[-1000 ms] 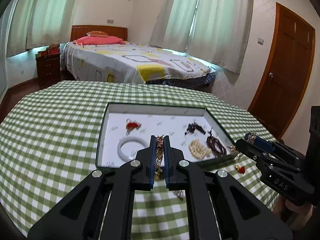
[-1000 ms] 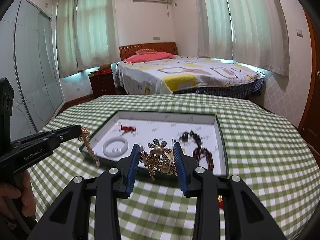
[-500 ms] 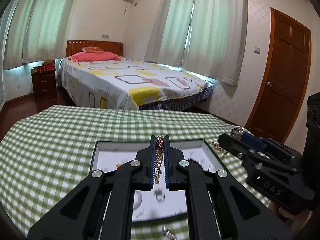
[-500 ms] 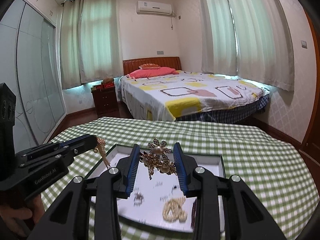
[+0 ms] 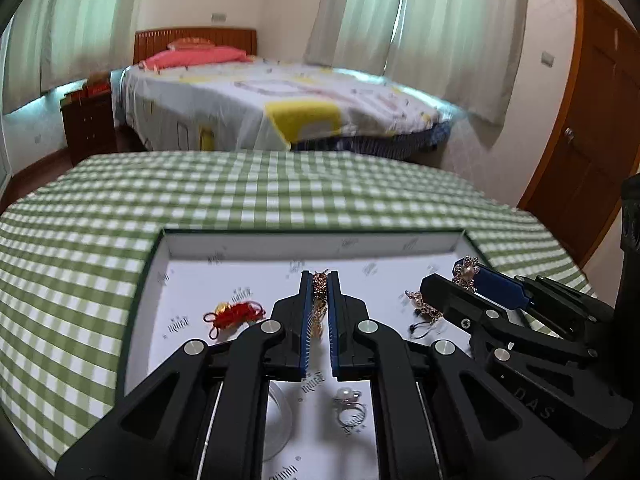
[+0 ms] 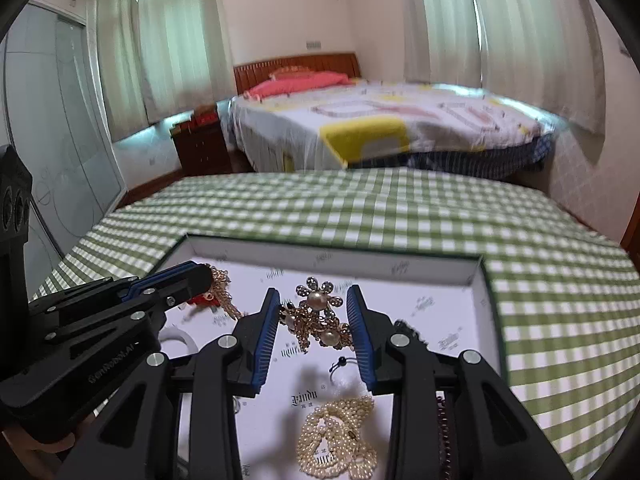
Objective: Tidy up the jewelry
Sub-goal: 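Carry the gold brooch into the box with the left tool while the right tool places the pearl brooch, then move the left tool to the rhinestone brooch while the right tool approaches the gold pendant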
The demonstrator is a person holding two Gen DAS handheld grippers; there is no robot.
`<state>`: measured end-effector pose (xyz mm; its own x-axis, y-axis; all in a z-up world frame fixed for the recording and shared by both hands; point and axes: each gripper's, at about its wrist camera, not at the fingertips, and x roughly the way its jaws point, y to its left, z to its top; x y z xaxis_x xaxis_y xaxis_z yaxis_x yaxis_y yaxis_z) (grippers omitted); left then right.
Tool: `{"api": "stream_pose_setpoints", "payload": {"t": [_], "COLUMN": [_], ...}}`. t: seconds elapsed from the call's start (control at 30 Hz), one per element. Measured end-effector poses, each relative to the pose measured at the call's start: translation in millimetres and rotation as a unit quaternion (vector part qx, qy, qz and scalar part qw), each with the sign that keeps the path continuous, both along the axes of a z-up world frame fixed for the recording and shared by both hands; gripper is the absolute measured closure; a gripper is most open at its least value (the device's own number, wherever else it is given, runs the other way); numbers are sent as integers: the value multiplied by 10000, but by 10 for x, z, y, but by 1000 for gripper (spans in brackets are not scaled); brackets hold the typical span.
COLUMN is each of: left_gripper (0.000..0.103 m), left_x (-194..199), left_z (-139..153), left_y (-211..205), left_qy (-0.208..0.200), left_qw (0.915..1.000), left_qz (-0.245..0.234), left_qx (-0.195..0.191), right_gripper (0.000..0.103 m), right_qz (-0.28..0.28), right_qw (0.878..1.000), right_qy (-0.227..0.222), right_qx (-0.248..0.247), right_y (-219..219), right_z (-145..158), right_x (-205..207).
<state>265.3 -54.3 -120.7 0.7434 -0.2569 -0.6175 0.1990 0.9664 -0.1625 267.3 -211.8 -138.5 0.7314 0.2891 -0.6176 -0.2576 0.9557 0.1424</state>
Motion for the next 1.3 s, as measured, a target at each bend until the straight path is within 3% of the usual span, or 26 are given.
{"api": "stream_pose_setpoints", "payload": {"t": [0.27,0.53,0.63,0.8,1.03,1.17,1.3], "left_gripper": [95,95,95,87,52,44,43], "left_x": [127,180,188,177,83,14,-128], "left_z": [-255,-319,-317,-302,-234,-157,-53], "left_y": [-40,-52,-62,-63,52,100,130], "left_qy": [468,649,650,609,406,273,82], "left_qw": [9988,9976,9975,9978,9989,9993,9994], "left_qz": [14,37,32,36,215,265,322], "left_qx": [154,246,270,270,83,23,28], "right_gripper": [68,67,60,56,55,52,51], "right_qz": [96,116,122,79,-56,-115,-198], "right_qw": [9983,9963,9964,9969,9984,9991,9994], "right_qy": [553,819,798,734,514,371,205], "right_qx": [-168,-244,-249,-255,-213,-196,-184], "right_y": [91,74,77,62,-28,-80,-126], "right_z": [-210,-301,-303,-283,-174,-94,-5], "right_x": [137,208,203,188,82,-6,-158]}}
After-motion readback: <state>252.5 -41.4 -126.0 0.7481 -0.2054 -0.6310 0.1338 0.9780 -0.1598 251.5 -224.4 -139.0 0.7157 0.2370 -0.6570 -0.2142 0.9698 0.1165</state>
